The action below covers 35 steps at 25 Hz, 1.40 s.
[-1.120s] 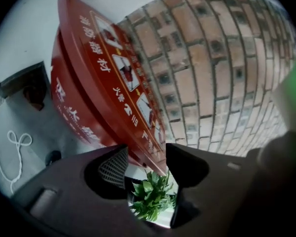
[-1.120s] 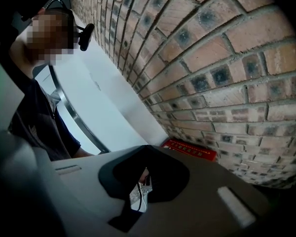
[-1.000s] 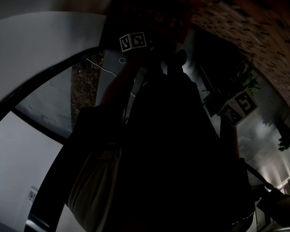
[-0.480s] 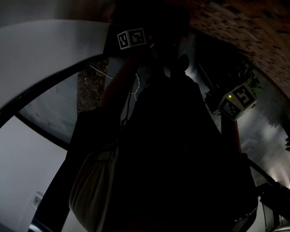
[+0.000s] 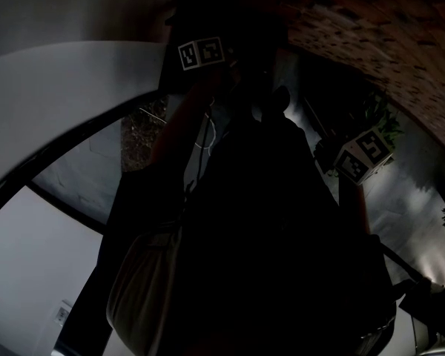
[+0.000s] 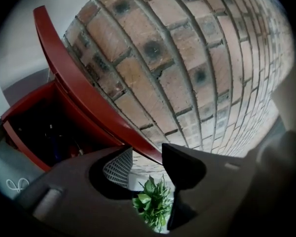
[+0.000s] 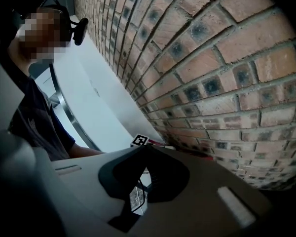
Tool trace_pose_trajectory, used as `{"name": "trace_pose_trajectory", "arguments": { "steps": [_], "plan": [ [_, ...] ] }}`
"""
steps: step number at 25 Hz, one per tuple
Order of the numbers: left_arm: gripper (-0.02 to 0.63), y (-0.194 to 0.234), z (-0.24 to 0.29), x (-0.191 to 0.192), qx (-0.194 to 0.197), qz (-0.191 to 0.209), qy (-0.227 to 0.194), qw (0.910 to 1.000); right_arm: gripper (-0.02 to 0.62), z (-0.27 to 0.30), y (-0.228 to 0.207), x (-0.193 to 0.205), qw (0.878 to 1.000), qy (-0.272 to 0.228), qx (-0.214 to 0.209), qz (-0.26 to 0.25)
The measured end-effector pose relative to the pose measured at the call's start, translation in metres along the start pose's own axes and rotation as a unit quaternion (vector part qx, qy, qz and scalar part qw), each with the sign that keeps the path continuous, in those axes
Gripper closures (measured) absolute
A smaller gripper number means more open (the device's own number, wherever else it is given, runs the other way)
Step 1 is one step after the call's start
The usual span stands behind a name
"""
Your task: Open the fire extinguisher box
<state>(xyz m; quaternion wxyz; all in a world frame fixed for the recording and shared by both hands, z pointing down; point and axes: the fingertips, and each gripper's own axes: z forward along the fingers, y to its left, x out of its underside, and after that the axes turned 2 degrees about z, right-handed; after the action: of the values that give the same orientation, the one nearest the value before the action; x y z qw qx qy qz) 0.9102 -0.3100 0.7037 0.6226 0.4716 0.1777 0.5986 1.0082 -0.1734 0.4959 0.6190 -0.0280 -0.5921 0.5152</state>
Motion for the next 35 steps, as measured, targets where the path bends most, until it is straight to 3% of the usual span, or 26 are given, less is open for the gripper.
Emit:
{"name": "trace_pose_trajectory", "arguments": {
  "steps": [5,15,22,25,28,31,35],
  "plan": [
    [0.422,-0.002,0.005,-0.001,-0.011,0.041,0.011,0.9990,0.595,-0.001,-0.004,0.004,1.000,0.006,0.009,0.002],
    [0.423,-0.011,0.018,-0.021,-0.023,0.127,0.043,0.9907,0.595,0.007,0.007,-0.008,1.000,-0.014,-0.013,-0.010],
    [0.430,-0.014,0.025,-0.034,-0.018,0.142,0.047,0.9886,0.595,-0.001,-0.007,-0.007,1.000,-0.004,0.004,-0.001],
    [0.430,-0.015,0.028,-0.038,-0.022,0.151,0.050,0.9870,0.595,0.003,0.009,-0.027,0.999,-0.045,-0.030,-0.010],
    [0.430,-0.017,0.033,-0.043,-0.023,0.162,0.052,0.9851,0.595,0.002,0.014,-0.032,0.998,-0.052,-0.046,-0.002],
    [0.430,-0.018,0.035,-0.046,-0.026,0.164,0.050,0.9849,0.595,-0.002,0.000,-0.018,0.999,-0.019,-0.029,-0.007],
    [0.430,-0.018,0.038,-0.049,-0.031,0.167,0.052,0.9841,0.595,-0.006,-0.008,-0.016,1.000,-0.016,-0.022,-0.008]
  ]
}}
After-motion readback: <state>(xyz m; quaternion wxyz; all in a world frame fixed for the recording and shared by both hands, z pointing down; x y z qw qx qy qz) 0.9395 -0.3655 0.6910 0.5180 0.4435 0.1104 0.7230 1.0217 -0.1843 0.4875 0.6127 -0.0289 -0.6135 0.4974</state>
